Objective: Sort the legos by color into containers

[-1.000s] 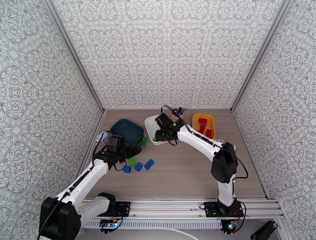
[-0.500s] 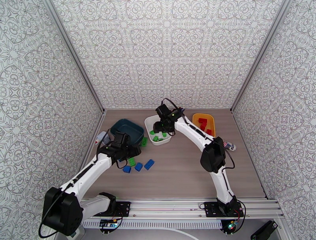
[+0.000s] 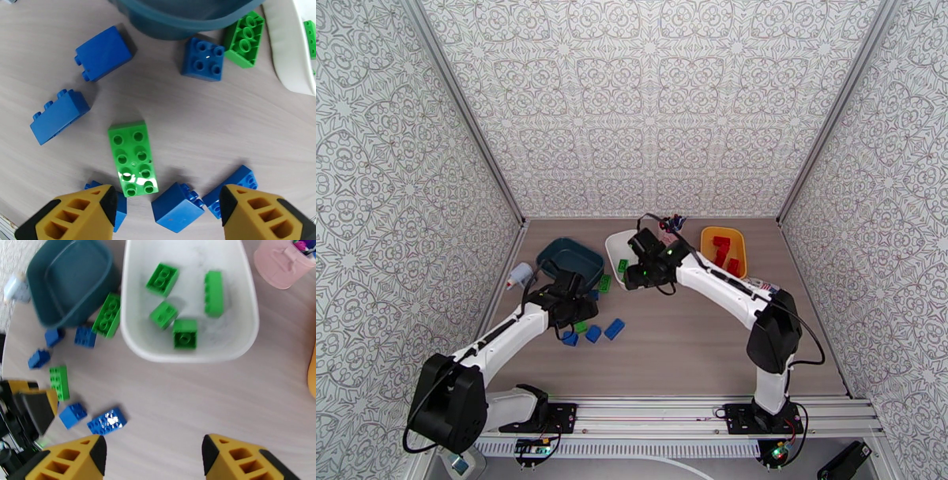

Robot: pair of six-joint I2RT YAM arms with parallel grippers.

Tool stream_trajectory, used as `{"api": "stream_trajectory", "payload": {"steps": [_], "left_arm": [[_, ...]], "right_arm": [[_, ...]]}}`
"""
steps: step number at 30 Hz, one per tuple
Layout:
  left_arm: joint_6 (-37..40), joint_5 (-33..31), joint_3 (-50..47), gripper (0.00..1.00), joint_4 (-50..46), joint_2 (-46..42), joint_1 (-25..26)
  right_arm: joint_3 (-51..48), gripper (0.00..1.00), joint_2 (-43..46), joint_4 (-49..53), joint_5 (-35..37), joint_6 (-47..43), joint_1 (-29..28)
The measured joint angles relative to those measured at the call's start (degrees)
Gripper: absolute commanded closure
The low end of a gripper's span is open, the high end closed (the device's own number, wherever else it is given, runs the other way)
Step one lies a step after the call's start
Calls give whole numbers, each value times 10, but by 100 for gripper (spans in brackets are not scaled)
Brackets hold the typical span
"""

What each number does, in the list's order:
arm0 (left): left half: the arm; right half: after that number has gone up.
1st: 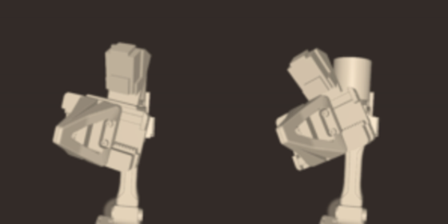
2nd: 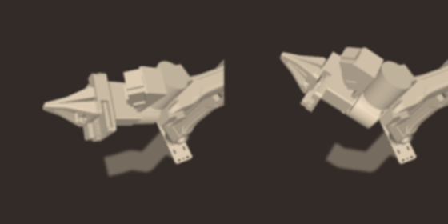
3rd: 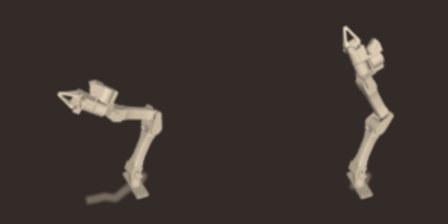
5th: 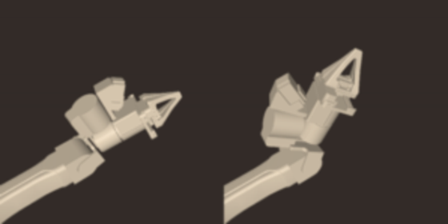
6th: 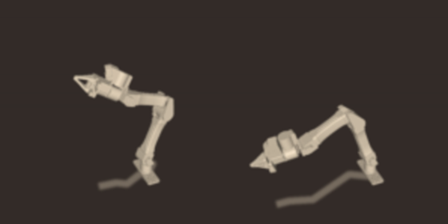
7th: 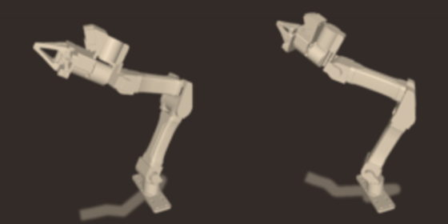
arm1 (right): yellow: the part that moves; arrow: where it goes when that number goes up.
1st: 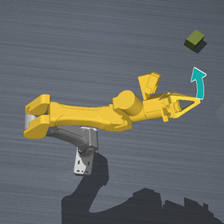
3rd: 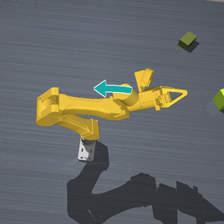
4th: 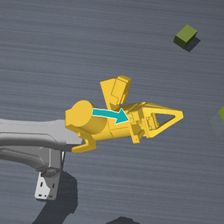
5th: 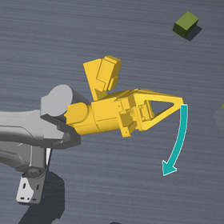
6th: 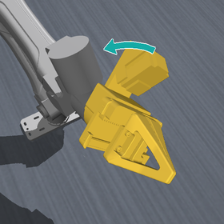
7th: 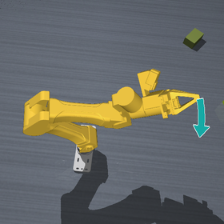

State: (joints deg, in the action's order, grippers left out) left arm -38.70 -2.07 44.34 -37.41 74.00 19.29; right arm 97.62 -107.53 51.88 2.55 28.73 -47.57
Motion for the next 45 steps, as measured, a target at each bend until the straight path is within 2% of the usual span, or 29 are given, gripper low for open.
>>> {"api": "stream_trajectory", "payload": {"steps": [10, 18, 24, 34, 45], "left_arm": [[-3, -23, -18, 33, 27, 48, -6], [-1, -33, -18, 40, 52, 107, -12], [1, -49, -10, 54, 54, 131, -10], [2, -53, -1, 74, 66, 133, 18], [8, -24, 48, 80, 65, 97, 49]], "right_arm": [[-80, 32, 2, -28, 0, 25, -54], [-118, 33, 13, -51, 0, 39, -57], [-137, 32, 38, -63, 3, 44, -57], [-150, 33, 52, -70, 17, 45, -57], [-216, 33, 118, -95, 29, 71, -42]]}}
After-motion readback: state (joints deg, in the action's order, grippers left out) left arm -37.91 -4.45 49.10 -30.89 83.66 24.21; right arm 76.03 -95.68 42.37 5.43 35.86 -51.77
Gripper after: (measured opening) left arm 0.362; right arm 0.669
